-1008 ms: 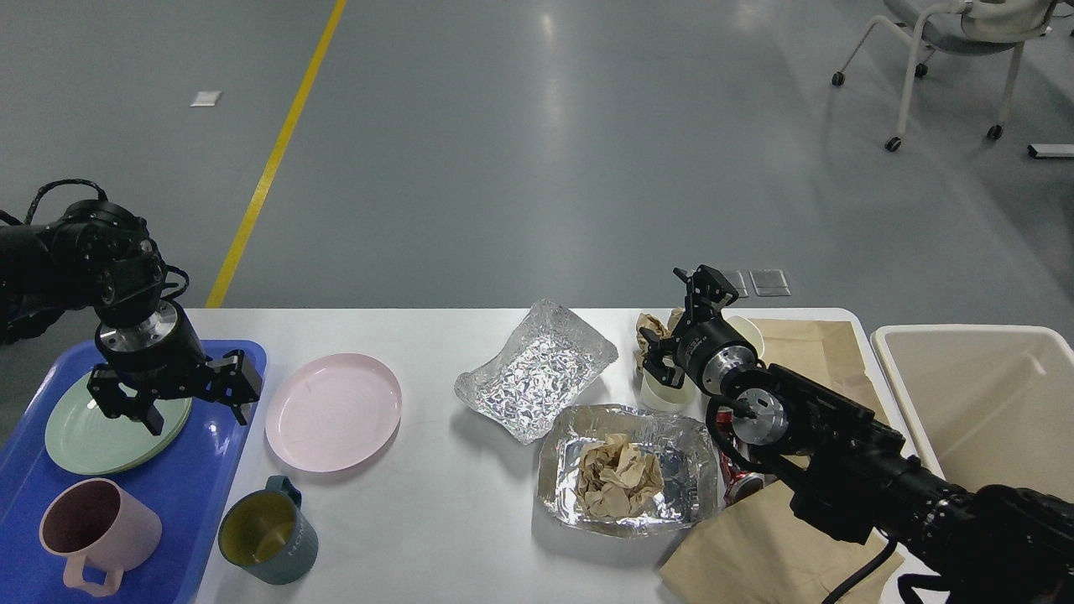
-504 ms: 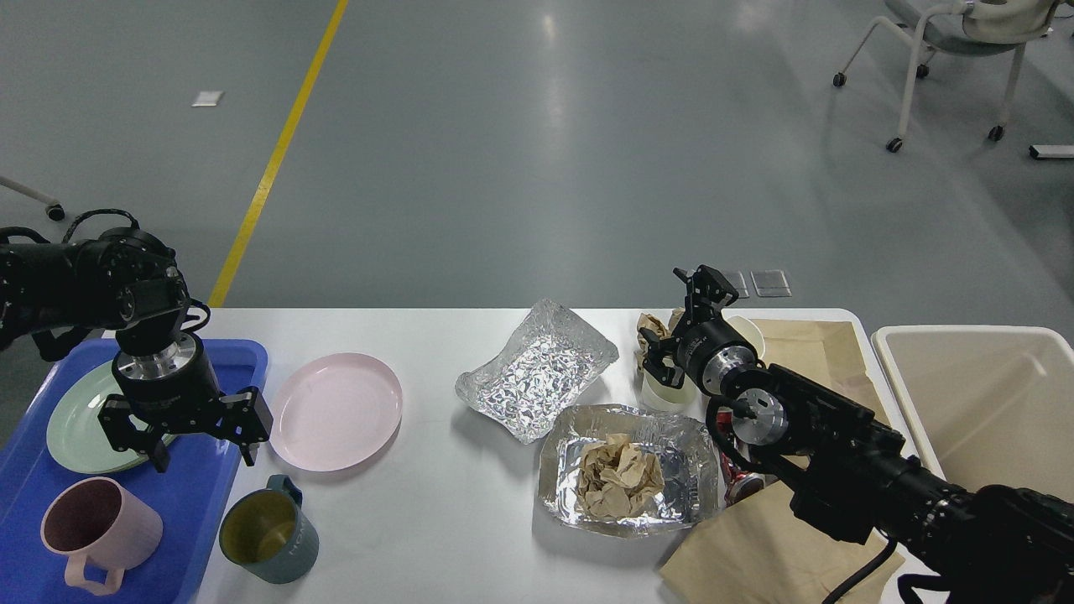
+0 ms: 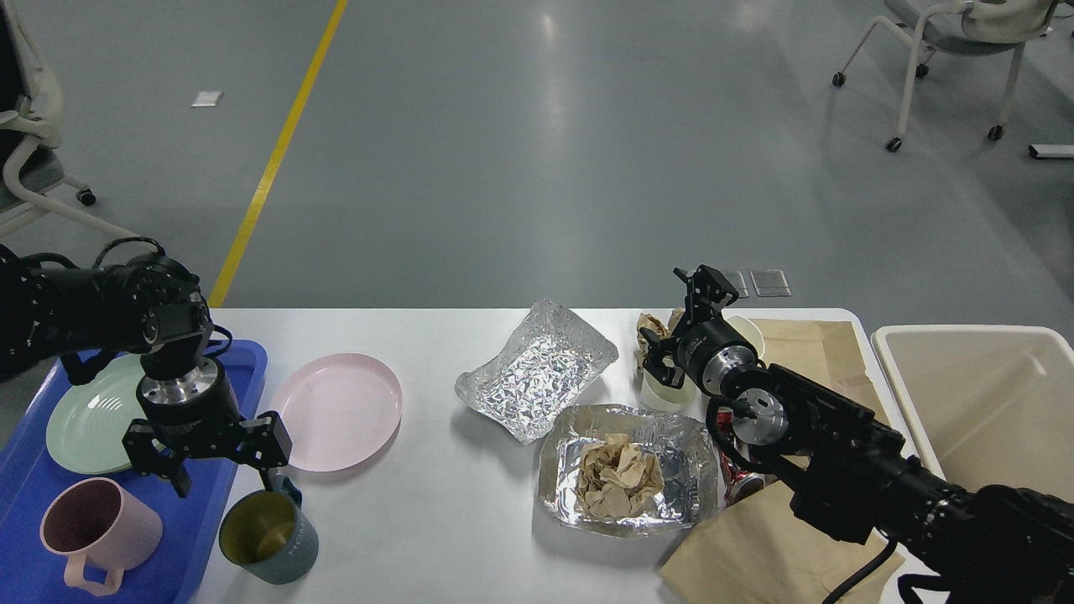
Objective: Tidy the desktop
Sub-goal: 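Lower the left gripper toward the olive-green mug beside the tray, then close the left gripper on the olive-green mug, then lift the mug and set it on the blue tray corner, then open the left gripper and withdraw it from the mug, then move the left gripper to the rim of the pink plate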
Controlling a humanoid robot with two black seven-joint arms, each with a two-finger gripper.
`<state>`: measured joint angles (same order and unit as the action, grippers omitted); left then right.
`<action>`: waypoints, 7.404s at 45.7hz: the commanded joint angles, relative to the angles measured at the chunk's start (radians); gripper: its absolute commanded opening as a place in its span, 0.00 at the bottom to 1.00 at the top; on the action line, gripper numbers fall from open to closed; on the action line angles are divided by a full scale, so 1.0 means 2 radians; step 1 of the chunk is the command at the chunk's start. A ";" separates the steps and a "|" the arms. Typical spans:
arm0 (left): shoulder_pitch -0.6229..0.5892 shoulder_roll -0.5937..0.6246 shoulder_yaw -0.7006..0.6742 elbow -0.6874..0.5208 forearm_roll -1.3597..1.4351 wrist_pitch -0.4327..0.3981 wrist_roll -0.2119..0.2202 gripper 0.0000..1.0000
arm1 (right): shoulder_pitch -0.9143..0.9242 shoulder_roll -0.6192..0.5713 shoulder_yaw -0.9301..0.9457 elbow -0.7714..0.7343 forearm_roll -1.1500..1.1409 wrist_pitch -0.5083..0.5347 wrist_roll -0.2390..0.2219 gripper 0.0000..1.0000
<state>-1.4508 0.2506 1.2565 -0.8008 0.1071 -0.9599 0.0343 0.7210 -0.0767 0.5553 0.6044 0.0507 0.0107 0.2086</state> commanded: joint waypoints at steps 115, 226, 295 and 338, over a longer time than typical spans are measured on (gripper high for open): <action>0.054 0.020 -0.039 0.021 0.035 0.000 0.009 0.81 | 0.000 0.000 0.000 0.000 0.000 0.000 0.000 1.00; 0.125 0.265 -0.100 0.217 0.027 0.000 0.000 0.00 | 0.000 0.000 0.000 0.000 0.000 0.000 0.000 1.00; 0.223 0.215 -0.111 0.270 0.031 0.000 0.006 0.71 | 0.000 0.000 0.000 0.000 0.000 0.000 0.000 1.00; 0.005 0.007 -0.051 0.266 0.027 0.000 0.003 0.95 | 0.000 0.000 0.000 0.000 0.000 0.000 0.000 1.00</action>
<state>-1.4477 0.3435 1.1770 -0.2668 0.1621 -0.9599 0.0378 0.7210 -0.0767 0.5553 0.6044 0.0506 0.0107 0.2086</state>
